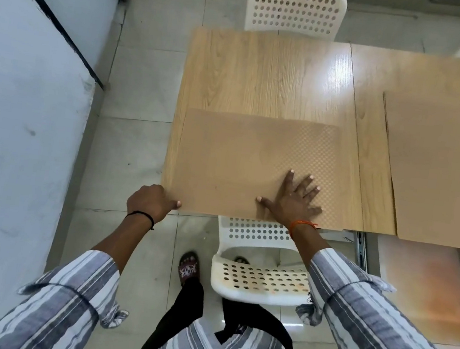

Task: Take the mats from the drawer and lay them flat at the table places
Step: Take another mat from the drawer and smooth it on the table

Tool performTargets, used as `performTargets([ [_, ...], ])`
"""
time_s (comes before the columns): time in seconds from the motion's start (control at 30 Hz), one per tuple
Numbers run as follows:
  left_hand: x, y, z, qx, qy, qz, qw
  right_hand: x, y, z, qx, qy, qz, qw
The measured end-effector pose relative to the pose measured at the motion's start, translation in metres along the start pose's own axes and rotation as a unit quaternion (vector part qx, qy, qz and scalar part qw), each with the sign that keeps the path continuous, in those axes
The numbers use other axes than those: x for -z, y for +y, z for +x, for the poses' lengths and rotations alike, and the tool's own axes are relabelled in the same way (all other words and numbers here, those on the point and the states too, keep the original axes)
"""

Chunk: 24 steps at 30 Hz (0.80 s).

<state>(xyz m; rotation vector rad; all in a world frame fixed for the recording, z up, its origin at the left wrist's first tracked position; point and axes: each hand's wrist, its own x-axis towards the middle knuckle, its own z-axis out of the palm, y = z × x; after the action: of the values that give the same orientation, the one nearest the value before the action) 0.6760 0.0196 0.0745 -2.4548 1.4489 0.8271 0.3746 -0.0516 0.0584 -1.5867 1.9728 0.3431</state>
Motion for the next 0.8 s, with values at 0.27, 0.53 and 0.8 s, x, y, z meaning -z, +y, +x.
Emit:
performTargets([
  [0.27, 0.000, 0.000, -0.002, 0.028, 0.037, -0.040, 0.998, 0.003, -0.006, 0.005, 0.002, -0.001, -0.013, 1.000],
  [0.53, 0.000, 0.014, 0.002, -0.088, 0.094, 0.028, 0.991, 0.008, -0.013, 0.007, 0.002, -0.009, -0.009, 1.000],
  [0.8, -0.004, 0.016, 0.011, -0.169, 0.039, 0.098, 0.980, 0.001, -0.019, 0.001, 0.000, -0.002, -0.009, 1.000],
])
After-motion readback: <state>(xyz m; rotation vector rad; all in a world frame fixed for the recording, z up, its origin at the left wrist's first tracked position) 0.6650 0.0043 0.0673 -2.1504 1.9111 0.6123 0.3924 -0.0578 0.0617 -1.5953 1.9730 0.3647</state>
